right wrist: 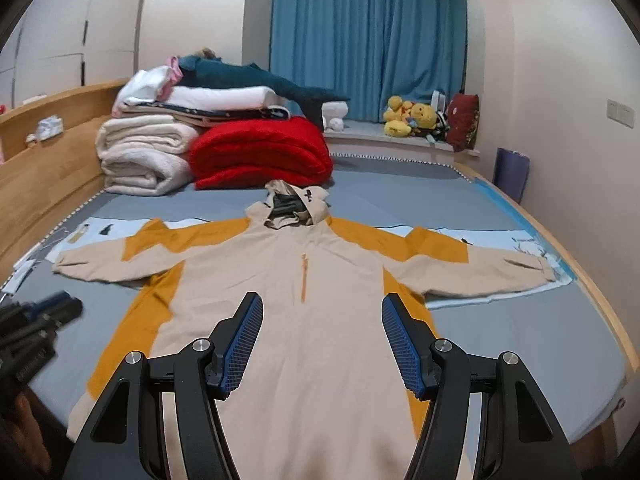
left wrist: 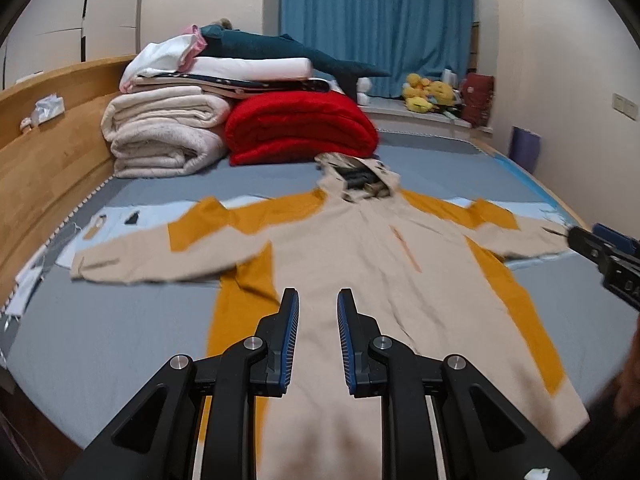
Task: Fold large clothes
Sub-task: 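Grasp the jacket sleeve cuff with the left tool and lift it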
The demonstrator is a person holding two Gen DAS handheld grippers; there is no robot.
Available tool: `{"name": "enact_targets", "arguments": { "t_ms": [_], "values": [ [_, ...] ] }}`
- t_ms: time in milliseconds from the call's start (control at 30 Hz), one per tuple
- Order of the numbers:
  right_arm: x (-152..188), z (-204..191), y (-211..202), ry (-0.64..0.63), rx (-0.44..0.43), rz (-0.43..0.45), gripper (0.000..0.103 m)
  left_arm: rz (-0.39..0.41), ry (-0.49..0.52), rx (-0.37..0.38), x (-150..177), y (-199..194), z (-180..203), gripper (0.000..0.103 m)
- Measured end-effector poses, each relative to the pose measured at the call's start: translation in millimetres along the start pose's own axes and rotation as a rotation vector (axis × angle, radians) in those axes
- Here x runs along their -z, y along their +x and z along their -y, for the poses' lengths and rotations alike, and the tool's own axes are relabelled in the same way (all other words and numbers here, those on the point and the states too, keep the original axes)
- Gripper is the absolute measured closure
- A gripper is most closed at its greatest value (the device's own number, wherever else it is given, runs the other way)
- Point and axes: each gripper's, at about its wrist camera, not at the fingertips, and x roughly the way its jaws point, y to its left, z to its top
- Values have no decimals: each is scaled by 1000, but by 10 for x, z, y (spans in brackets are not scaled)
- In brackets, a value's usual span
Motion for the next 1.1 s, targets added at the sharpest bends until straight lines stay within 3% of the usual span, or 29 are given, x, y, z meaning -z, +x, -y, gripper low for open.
{"name": "enact_targets", "arguments": {
  "t_ms": [133,233,433,500,633,767,867,900,967,1100],
  "values": [
    [-359,29,639,-16,1,-74,40,23,-27,-78,-323,492,-388,85],
    [-626,105,1008,-20,41,-65,41,1,-65,-92,-481,862,-742,85],
    [-958,150,1636,-20,6,-46,42,-33,-174,-244,-634,1509,-1631,85],
    [-940,119,1795,-8,21,-64,42,-44,-206,-286,-571,1669,-1929,85],
    [-977,48,2015,23,-2,-98,42,-93,-319,-291,-407,1989,-2541,85],
    [-1018,-34,2051,7,-36,-44,41,-115,-397,-364,-244,2220,-3098,84],
    [-987,-102,2047,-17,-137,16,40,-133,-495,-407,-66,2331,-3545,77],
    [-975,-121,2049,-30,-139,30,38,-141,-522,-421,-11,2361,-3673,74],
    [-944,-148,2076,-30,-152,35,16,-152,-565,-439,98,2440,-3905,69],
    [-871,-176,2241,-23,-174,-12,13,-165,-654,-458,279,2571,-4303,63]
  ]
}}
